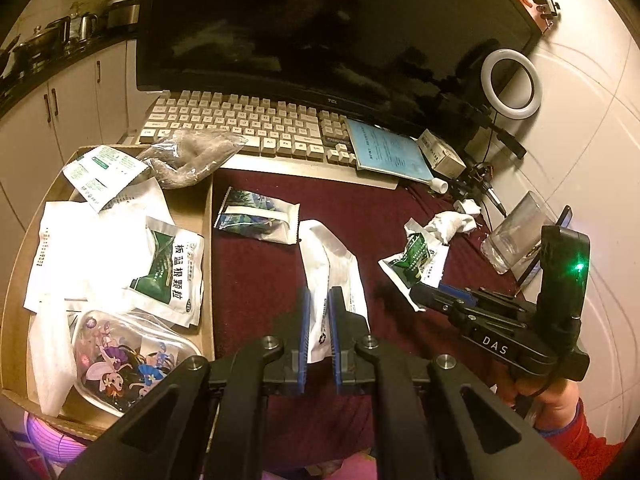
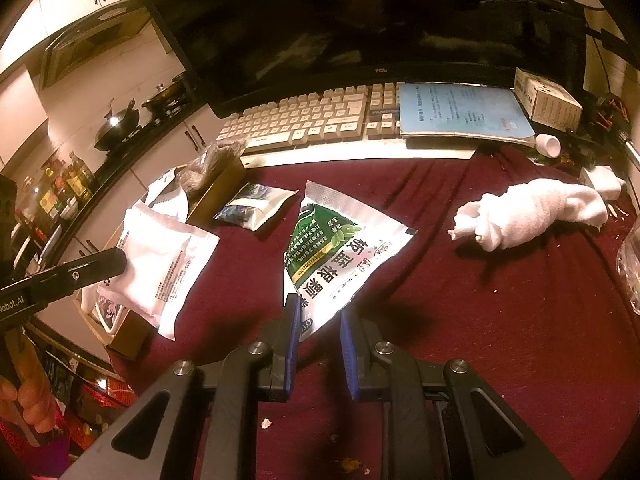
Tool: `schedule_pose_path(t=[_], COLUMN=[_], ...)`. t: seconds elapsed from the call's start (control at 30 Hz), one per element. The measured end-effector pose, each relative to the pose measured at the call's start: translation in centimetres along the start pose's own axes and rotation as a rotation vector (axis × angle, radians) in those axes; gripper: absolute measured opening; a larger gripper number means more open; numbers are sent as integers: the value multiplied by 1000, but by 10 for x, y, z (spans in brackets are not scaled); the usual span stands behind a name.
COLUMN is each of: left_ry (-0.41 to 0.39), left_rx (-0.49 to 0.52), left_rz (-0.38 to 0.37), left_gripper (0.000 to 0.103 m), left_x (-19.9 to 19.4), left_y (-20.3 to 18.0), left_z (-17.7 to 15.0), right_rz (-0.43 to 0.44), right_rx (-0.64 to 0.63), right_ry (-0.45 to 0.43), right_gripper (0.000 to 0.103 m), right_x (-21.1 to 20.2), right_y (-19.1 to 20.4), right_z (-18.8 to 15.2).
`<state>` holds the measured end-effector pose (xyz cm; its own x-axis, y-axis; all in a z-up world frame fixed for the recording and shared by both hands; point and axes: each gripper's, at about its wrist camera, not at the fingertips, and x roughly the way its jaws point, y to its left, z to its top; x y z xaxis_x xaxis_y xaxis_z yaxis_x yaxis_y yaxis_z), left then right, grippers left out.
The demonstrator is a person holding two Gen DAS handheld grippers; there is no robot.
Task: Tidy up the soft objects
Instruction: 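Lift the paper packet and green sachet and carry both toward the tray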
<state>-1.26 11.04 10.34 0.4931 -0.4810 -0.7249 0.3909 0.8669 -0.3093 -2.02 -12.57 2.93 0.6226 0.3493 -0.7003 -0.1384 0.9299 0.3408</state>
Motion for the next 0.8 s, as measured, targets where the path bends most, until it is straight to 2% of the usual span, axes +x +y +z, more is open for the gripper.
schedule_pose_path(t=[0.8], left_ry=[-22], left_rx=[-17], left_rz=[29], left_gripper=[9], left_x=[-14], left_y=[6], left_z=[4], right_rz=[10], right_rx=[-41], right_ry=[10], right_gripper=[20], right_x=[3], right_y=[17], right_z=[3])
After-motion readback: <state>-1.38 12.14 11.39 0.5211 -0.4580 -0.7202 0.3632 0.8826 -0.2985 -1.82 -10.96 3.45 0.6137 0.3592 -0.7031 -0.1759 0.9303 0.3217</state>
